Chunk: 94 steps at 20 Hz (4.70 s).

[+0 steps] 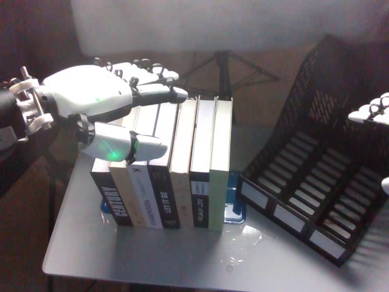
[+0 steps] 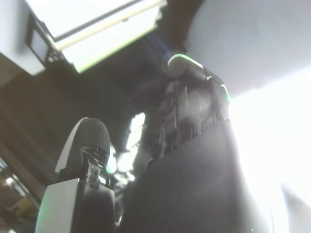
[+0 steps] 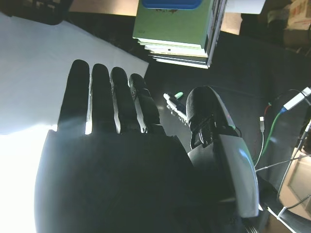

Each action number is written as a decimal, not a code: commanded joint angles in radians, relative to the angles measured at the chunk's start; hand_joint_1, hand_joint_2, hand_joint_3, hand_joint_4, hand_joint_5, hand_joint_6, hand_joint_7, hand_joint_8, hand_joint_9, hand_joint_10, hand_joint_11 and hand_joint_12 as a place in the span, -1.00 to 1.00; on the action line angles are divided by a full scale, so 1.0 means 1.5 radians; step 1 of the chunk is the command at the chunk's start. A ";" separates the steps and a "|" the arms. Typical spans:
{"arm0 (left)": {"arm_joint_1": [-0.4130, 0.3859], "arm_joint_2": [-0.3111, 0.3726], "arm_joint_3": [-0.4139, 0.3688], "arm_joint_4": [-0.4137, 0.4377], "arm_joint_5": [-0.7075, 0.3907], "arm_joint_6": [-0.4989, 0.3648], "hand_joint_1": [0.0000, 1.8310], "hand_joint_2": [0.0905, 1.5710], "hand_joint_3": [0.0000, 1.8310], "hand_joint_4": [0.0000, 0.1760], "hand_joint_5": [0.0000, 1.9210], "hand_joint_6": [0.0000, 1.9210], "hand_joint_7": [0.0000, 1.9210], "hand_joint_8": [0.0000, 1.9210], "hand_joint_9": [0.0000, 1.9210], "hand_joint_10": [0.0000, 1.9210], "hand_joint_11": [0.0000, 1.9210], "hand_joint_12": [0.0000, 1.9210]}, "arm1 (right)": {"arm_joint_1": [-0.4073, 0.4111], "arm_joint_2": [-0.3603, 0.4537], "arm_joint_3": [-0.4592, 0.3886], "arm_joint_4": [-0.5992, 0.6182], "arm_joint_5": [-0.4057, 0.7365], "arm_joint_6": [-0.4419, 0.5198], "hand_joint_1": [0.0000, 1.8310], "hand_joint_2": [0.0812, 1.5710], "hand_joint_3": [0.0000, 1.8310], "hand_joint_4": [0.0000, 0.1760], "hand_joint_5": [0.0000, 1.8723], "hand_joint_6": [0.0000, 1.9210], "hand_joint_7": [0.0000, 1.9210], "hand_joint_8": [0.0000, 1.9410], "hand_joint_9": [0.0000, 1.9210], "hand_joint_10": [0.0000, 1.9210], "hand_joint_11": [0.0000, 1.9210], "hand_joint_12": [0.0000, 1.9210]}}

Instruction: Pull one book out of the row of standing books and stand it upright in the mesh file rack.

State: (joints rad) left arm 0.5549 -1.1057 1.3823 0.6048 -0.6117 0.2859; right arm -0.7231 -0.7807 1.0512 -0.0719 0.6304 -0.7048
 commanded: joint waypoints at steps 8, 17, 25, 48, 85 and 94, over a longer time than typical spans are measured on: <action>-0.041 -0.026 0.015 0.066 0.028 -0.018 -0.97 0.50 -1.00 -0.86 -0.77 -0.96 -1.00 -1.00 -1.00 -1.00 -1.00 -1.00 | 0.000 -0.003 0.005 0.020 0.068 0.002 -0.73 0.58 -0.99 -1.00 -1.00 -1.00 -1.00 -1.00 -1.00 -1.00 -1.00 -1.00; -0.037 -0.060 0.038 0.115 0.094 -0.029 -1.00 0.42 -1.00 -0.70 -0.58 -0.98 -1.00 -1.00 -1.00 -1.00 -1.00 -1.00 | -0.003 -0.008 0.007 0.028 0.068 0.002 -0.65 0.60 -0.99 -1.00 -1.00 -1.00 -1.00 -1.00 -1.00 -1.00 -1.00 -1.00; -0.023 -0.089 0.049 0.173 0.128 -0.058 -0.98 0.45 -1.00 -0.68 -0.57 -0.99 -1.00 -1.00 -1.00 -1.00 -1.00 -1.00 | -0.007 -0.010 0.007 0.033 0.068 0.002 -0.62 0.59 -1.00 -1.00 -1.00 -1.00 -1.00 -1.00 -1.00 -1.00 -1.00 -1.00; 0.056 -0.026 -0.085 0.290 0.109 -0.048 -1.00 0.40 -0.99 -1.00 -0.34 -0.96 -1.00 -1.00 -1.00 -1.00 -1.00 -1.00 | -0.044 -0.010 0.006 0.075 0.087 0.002 -0.66 0.59 -1.00 -1.00 -1.00 -1.00 -1.00 -1.00 -1.00 -1.00 -1.00 -1.00; 0.197 0.115 -0.194 -0.109 -0.190 0.113 -0.25 0.75 -0.95 -1.00 -0.75 -1.00 -0.92 -1.00 -1.00 -1.00 -1.00 -1.00 | -0.060 0.028 -0.038 0.055 0.143 0.002 -0.63 0.60 -0.99 -1.00 -1.00 -1.00 -1.00 -1.00 -1.00 -1.00 -1.00 -1.00; 0.304 0.157 -0.203 -0.392 -0.340 0.234 -0.49 0.77 -0.99 -1.00 -0.99 -1.00 -1.00 -1.00 -1.00 -1.00 -1.00 -1.00 | 0.040 0.000 -0.033 -0.123 0.066 0.055 -0.54 0.54 -1.00 -1.00 -1.00 -1.00 -1.00 -1.00 -1.00 -1.00 -1.00 -1.00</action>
State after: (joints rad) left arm 1.0229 -0.8742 1.0763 0.0135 -0.9859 0.6361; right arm -0.6598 -0.7925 1.0016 -0.2848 0.6498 -0.6228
